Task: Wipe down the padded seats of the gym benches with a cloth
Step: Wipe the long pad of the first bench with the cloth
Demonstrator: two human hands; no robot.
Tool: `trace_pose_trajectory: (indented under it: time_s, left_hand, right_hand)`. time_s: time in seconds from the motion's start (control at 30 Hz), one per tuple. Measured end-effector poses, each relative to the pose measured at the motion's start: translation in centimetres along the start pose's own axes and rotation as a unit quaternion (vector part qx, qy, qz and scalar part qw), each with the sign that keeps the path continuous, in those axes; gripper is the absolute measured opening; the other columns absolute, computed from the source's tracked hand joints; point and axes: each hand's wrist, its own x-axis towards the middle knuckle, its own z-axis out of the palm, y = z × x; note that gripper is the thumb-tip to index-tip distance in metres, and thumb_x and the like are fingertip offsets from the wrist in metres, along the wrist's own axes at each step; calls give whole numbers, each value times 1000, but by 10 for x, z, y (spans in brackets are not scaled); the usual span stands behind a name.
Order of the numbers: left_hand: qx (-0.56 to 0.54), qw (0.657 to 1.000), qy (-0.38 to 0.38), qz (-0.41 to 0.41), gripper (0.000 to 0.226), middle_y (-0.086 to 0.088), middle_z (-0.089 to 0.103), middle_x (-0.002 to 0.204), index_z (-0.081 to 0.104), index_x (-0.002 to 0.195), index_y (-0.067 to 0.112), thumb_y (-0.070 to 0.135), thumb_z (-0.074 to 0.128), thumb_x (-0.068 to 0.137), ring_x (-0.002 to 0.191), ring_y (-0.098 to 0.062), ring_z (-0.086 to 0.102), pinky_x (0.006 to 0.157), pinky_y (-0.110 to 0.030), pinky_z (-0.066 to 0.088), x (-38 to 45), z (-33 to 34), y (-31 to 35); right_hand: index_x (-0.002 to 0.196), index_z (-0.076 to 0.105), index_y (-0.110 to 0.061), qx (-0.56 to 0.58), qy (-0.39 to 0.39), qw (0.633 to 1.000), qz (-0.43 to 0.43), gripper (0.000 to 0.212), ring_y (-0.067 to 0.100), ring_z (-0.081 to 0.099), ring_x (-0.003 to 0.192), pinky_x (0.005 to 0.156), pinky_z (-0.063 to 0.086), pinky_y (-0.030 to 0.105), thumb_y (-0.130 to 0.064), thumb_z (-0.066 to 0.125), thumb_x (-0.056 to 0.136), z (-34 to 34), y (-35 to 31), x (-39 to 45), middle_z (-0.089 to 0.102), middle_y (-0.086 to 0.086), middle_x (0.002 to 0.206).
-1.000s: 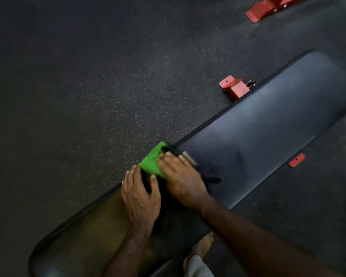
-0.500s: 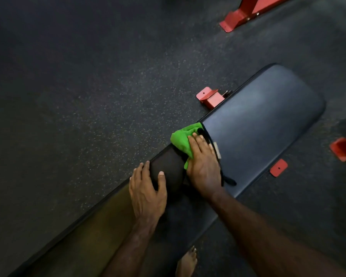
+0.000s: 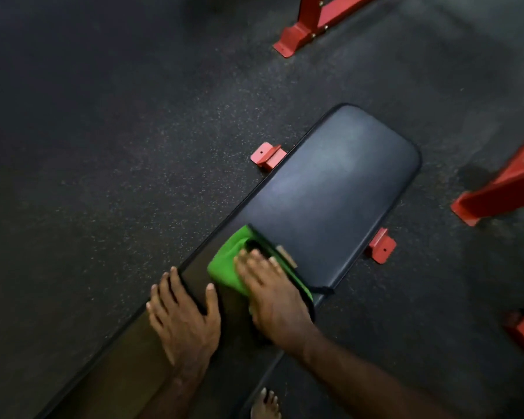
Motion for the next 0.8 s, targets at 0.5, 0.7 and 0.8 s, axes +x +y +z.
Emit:
trace_pose_trajectory:
  time_s: [0.5,0.7,0.8]
  left_hand:
    - [-102,994,-39,28,82,-12,34,163,27,161,15,63,36,95,152,-32,23,125,-52,13,2,-11,-12]
    - [-134,986,-70,62,83,-8,28,167,28,161,17,63,37,93,156,-29,18,127,-48,8,2,-16,-21]
    - [-151,980,-75,109,75,-7,28,167,33,160,18,58,40,97,156,-27,18,127,-47,14,-12,-23,-46]
  right_hand:
    - [159,33,-23,-45,-4,999,-13,95,18,34,152,124,26,41,-23,74,74,9,1,-64,36,-2,164]
    - [160,34,-19,68,58,982,164,81,17,17,158,128,17,46,-15,58,83,53,-84,-78,29,1,168]
    - [161,31,-22,-12,3,1000,9,84,18,20,156,127,24,47,-19,62,83,48,-67,-95,29,0,168]
